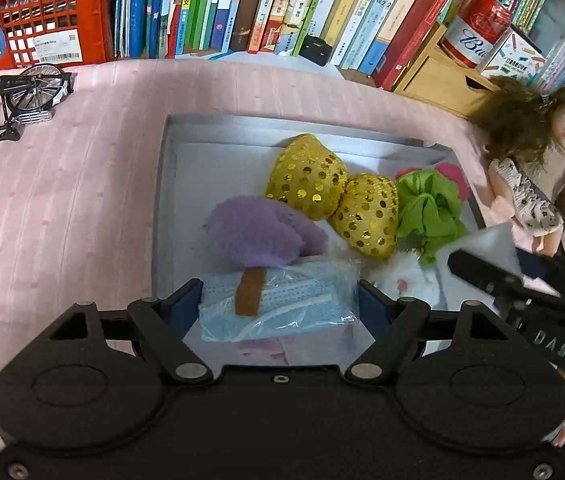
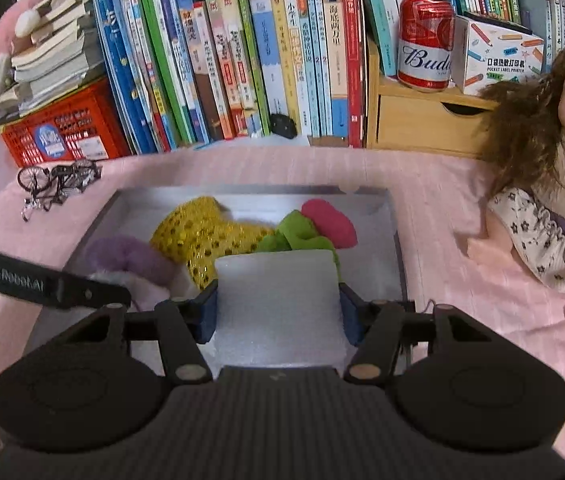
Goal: Organize soft objects
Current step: 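Carry the mask packet and foam block into the white tray and release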
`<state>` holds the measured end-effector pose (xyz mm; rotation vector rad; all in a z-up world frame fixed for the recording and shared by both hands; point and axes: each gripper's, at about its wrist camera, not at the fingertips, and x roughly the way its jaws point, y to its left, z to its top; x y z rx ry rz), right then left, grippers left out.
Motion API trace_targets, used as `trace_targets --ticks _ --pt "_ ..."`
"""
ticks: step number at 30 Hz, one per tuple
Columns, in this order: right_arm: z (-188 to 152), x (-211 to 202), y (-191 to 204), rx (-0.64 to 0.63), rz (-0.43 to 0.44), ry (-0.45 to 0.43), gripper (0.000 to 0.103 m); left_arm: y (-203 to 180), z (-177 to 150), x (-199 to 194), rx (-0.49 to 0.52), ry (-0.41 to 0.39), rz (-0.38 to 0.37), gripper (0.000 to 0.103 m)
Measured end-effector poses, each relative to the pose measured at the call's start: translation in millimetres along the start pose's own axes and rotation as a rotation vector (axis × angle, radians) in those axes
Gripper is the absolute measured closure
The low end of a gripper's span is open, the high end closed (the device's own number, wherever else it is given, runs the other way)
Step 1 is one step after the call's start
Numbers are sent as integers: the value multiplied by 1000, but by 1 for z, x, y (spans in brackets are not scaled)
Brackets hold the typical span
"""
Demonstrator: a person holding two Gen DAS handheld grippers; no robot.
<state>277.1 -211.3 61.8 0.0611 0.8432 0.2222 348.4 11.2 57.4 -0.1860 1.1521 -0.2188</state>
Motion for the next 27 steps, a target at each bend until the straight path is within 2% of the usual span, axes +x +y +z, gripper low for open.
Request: trace_targets --ticks 6,11,20,27 --pt "6 3 -4 8 -34 -27 40 2 1 3 -3 -5 0 21" --pt "2 9 -5 1 -35 -1 40 1 -1 4 12 1 1 18" --pt "-6 8 -2 -18 -20 25 18 0 -4 2 6 -8 -19 9" --pt "-5 -3 -1 -13 -4 17 13 0 -7 -7 3 -2 -57 8"
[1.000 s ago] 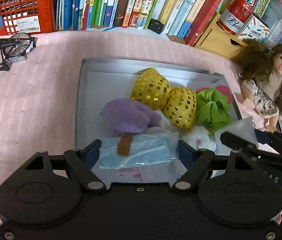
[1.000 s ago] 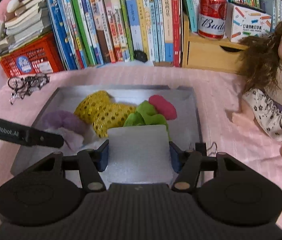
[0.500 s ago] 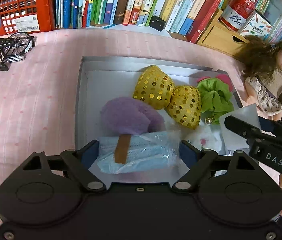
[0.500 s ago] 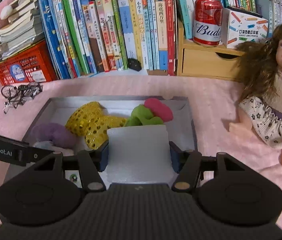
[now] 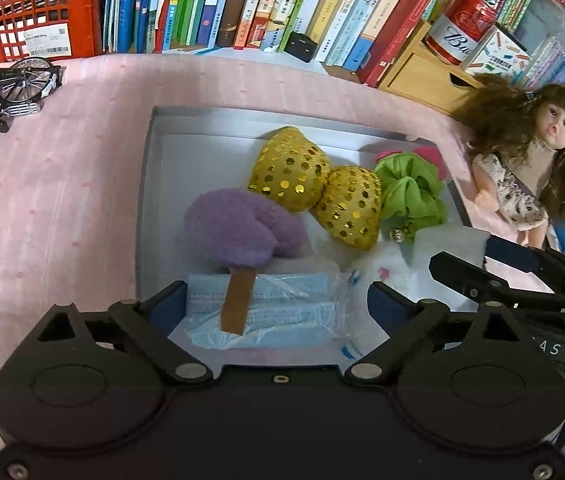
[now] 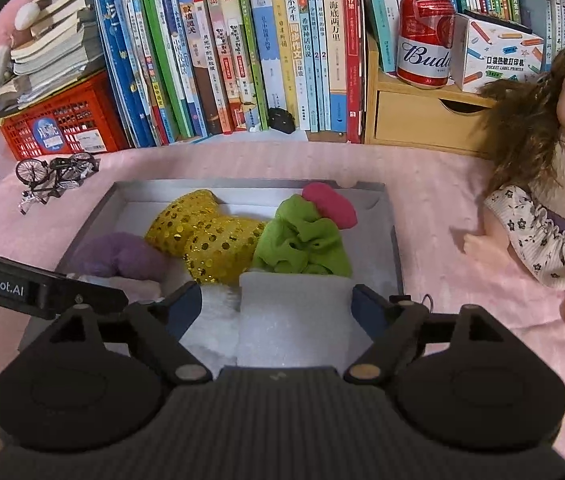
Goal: Organize soft objects
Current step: 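Carry the mask packet and foam block into the white tray and release, then move the left gripper to the blue floral pouch while the right approaches the green checkered cloth bag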
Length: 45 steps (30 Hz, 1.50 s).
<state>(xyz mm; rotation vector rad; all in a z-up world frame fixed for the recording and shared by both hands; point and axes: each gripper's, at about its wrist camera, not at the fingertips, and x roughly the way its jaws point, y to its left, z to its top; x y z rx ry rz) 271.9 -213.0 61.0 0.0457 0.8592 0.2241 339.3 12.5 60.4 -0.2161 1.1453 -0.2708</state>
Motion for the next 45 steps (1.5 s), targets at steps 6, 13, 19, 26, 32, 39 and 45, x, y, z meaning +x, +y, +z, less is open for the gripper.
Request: trace_targets --ticks 6,13,19,26,32,39,45 --pt "-1 -11 3 -10 7 -14 12 -5 -6 -11 30 -15 6 7" --pt "-5 -25 7 -17 20 -29 12 -13 -15 -24 78 -40 20 7" --pt "-9 -38 15 -38 33 -41 11 -21 -27 -36 136 -66 44 8" --pt "-15 -52 20 -46 46 -46 11 -26 -39 -51 176 -88 50 8" --pt "-21 -65 21 -57 55 -49 11 -28 -48 -62 187 -71 14 8" --pt "-30 -81 27 -121 69 -38 11 -26 -51 -64 157 29 -29 24" --pt "-35 -93 38 -206 82 -10 17 -22 -50 -56 112 129 -27 36"
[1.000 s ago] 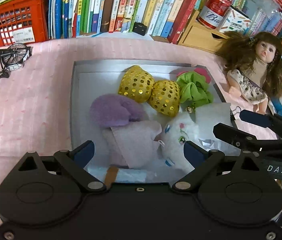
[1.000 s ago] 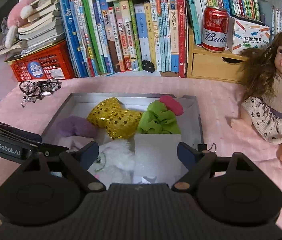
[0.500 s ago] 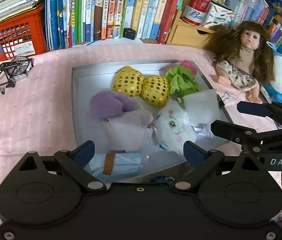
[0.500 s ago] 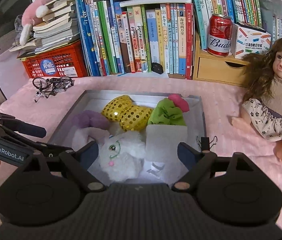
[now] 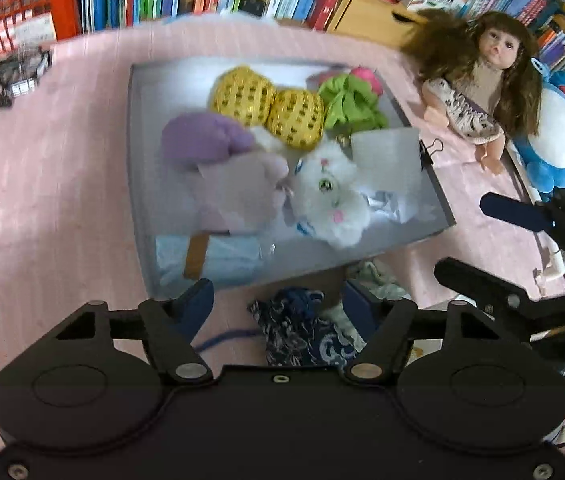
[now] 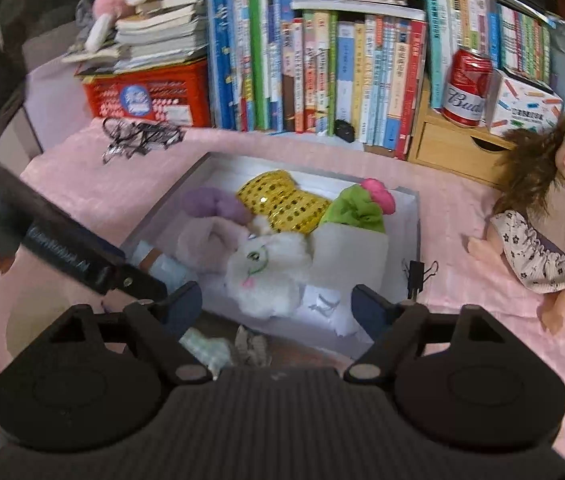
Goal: Organize soft objects
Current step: 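Move the left gripper to the blue floral pouch while the right approaches the green checkered cloth bag, then grasp the blue floral pouch with the left gripper while the right grasps the green cloth bag, then lift the pouch and cloth bag with both grippers and pull them back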
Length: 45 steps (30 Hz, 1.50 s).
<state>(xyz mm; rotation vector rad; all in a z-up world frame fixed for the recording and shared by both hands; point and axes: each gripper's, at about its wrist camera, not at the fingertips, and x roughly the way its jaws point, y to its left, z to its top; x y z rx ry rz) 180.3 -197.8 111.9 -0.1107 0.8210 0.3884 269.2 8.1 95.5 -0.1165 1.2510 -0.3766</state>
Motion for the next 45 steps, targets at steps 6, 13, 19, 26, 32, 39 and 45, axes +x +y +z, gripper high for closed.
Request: trace_targets --ticks 6,13,19,26,32,39,45 --pt "1 -1 18 -96 31 52 29 0 9 7 -19 49 -6 37" --pt "3 12 54 -267 29 144 38 -14 12 13 31 91 15 49" --pt "0 36 73 -339 -17 224 42 -11 12 14 20 93 19 49" --pt "-5 50 76 -303 -46 260 90 -2 12 14 -4 89 9 49" --pt "5 24 59 -194 -64 144 92 0 9 13 -8 74 -1 47" --pt "10 -9 23 -58 -109 26 92 -14 1 10 58 75 -25 37" --pt "8 -26 -3 37 -136 -30 92 -35 -2 20 88 125 21 36"
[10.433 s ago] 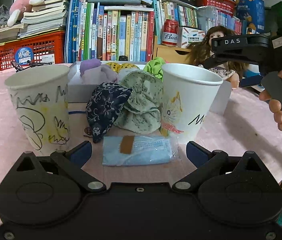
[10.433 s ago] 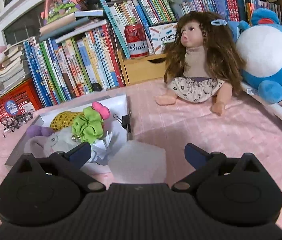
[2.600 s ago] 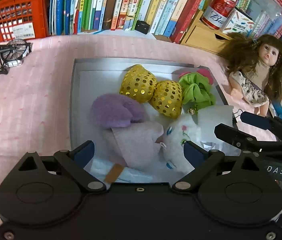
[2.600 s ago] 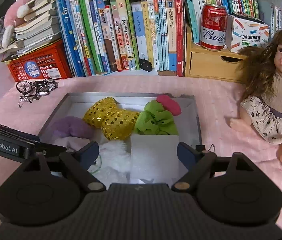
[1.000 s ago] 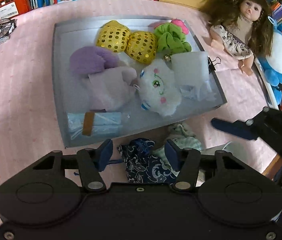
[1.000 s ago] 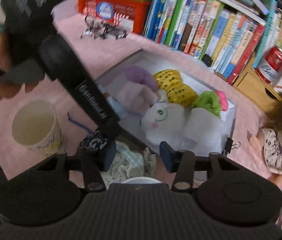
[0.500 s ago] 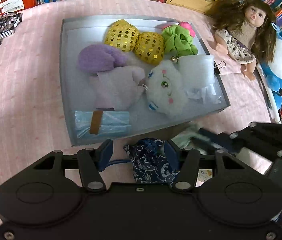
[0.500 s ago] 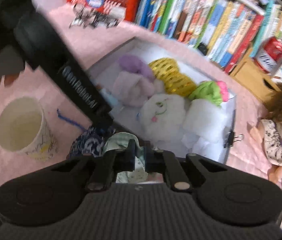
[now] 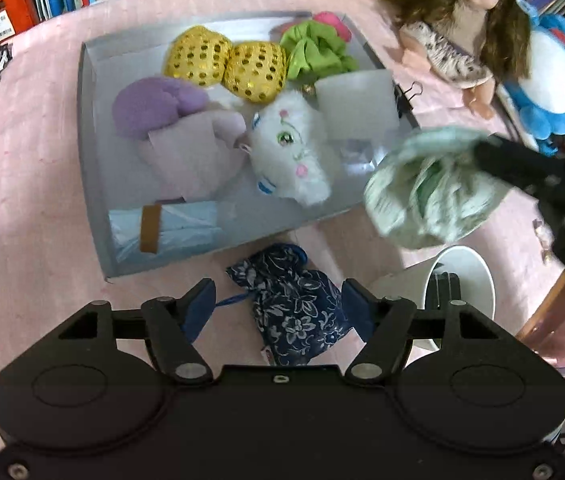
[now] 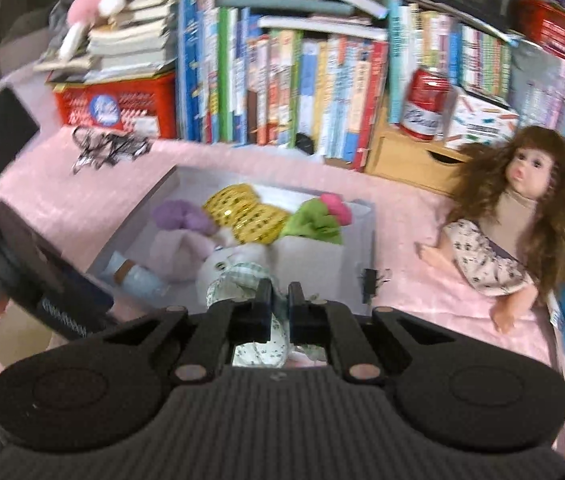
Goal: Organize soft objects
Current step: 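Lift the pouch and cloth bag with both grippers and pull them back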
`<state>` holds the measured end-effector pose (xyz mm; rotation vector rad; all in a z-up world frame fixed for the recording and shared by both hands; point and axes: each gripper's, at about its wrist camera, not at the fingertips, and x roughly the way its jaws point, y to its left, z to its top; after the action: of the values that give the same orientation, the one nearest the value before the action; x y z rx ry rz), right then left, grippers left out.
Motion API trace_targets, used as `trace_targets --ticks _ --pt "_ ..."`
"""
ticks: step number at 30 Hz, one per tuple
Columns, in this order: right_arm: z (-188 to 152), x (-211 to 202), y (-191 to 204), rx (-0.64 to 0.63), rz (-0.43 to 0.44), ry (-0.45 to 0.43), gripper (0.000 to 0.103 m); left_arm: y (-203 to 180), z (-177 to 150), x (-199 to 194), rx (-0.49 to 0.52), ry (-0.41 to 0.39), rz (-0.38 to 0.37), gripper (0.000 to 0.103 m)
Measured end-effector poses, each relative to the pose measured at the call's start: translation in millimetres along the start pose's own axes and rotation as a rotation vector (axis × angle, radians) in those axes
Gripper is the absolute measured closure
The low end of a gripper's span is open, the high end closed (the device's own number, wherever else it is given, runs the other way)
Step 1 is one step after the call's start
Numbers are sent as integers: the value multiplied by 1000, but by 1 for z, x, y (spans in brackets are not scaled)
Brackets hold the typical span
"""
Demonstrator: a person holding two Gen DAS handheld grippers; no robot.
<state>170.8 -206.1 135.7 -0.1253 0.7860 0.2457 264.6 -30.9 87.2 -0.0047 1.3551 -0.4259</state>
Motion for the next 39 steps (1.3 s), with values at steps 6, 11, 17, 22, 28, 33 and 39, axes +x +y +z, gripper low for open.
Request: trace_targets --ticks 6,11,17,22,28,33,39 --pt "-6 -7 -16 48 -18 -28 91 -7 1 18 -90 55 7 37" --pt "-14 -10 -24 71 -18 -36 91 -10 3 31 -127 75 43 43" --pt "-21 -11 -27 79 -17 -45 91 -12 1 43 -154 76 64 58" --pt "-23 -10 -29 98 -13 -49 91 -13 -3 37 -147 23 54 66" --pt "-22 -18 -29 101 -3 -67 91 -17 -7 20 -108 -37 51 69" --pt "-20 -25 -24 98 8 -85 91 -27 -16 1 -57 -105 54 69" --pt "-18 -35 -12 77 27 -109 91 -31 -26 -25 -23 -200 55 69"
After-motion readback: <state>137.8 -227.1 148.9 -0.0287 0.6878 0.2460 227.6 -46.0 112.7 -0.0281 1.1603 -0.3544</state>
